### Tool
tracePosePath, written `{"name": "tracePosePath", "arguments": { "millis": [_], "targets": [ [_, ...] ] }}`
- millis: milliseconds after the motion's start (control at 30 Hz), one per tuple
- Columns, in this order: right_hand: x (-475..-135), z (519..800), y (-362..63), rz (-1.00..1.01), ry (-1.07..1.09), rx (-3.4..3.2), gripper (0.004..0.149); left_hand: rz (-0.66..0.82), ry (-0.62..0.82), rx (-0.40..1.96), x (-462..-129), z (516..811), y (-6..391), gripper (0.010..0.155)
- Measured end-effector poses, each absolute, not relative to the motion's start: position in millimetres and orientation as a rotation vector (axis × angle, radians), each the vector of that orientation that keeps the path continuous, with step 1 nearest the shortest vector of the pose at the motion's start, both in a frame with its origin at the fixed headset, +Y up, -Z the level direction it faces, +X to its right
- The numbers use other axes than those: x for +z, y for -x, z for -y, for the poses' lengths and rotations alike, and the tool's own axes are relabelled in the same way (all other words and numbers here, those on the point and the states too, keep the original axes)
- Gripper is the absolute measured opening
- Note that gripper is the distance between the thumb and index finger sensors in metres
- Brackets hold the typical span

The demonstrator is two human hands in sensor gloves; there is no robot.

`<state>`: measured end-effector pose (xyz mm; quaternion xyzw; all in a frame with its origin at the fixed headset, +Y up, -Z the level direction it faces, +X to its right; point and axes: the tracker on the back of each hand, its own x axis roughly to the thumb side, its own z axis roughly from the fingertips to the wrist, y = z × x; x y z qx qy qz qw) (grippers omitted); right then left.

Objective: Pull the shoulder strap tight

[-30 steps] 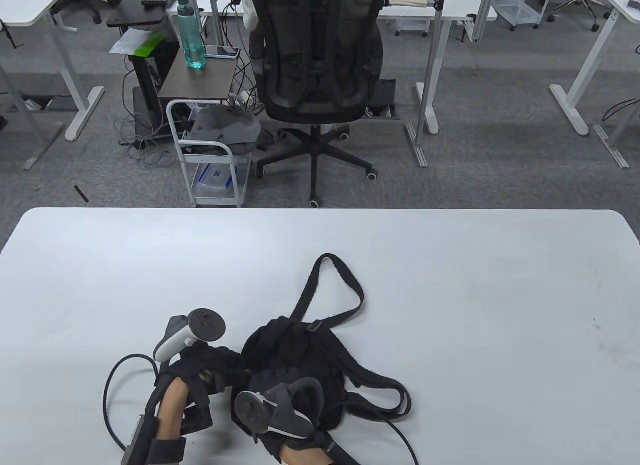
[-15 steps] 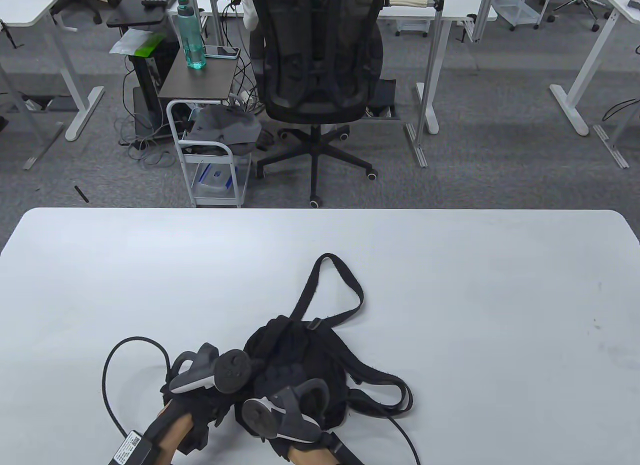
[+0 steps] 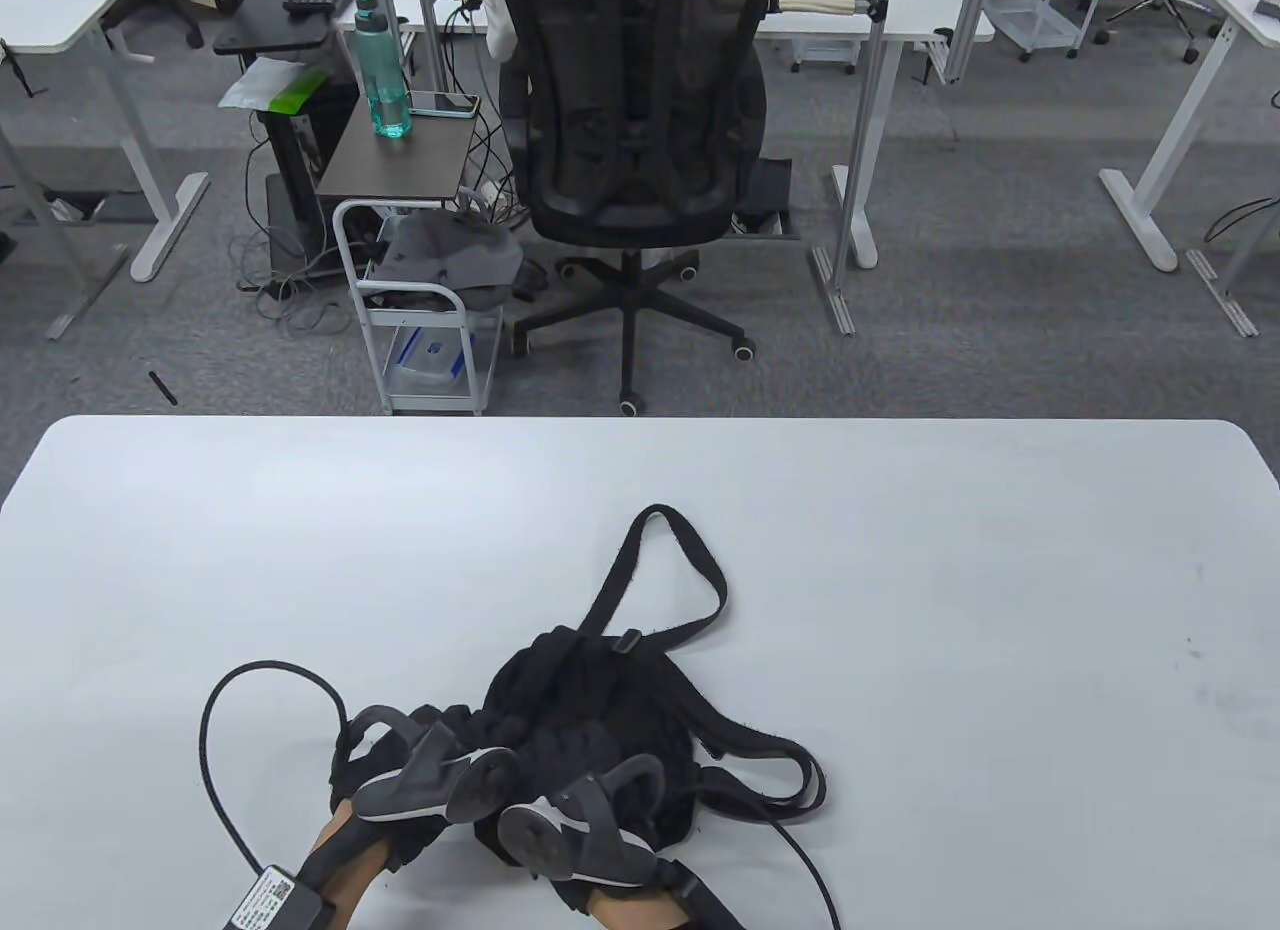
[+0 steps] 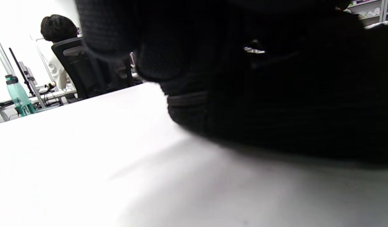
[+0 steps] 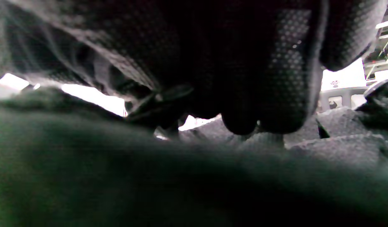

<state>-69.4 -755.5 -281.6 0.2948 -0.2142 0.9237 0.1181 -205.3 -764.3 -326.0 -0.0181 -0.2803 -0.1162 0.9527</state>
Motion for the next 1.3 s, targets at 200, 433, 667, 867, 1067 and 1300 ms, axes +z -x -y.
{"name": "tracePosePath", "arguments": {
  "millis": [200,433,667,867,1067,1300],
  "targets": [
    [-275,749,72,0.757,-0.945,2.684,0.039,0.524,0.131,-0.010,-342,768,228,0.065],
    [-276,747,66,0.746,-0.864,2.669,0.040,0.513,0.109,0.070,-345,767,231,0.065],
    [-294,752,39,0.303,-0.544,2.371,0.048,0.542,-0.098,0.024,-331,757,216,0.065],
    [-305,772,18,-0.005,-0.304,2.051,0.057,0.569,-0.220,-0.084,-319,756,197,0.065],
    [-305,771,14,-0.033,-0.221,2.046,0.046,0.625,-0.324,-0.181,-307,756,184,0.065],
    [-310,775,7,-0.118,-0.168,2.001,0.038,0.688,-0.351,-0.259,-295,754,173,0.066]
  ]
}}
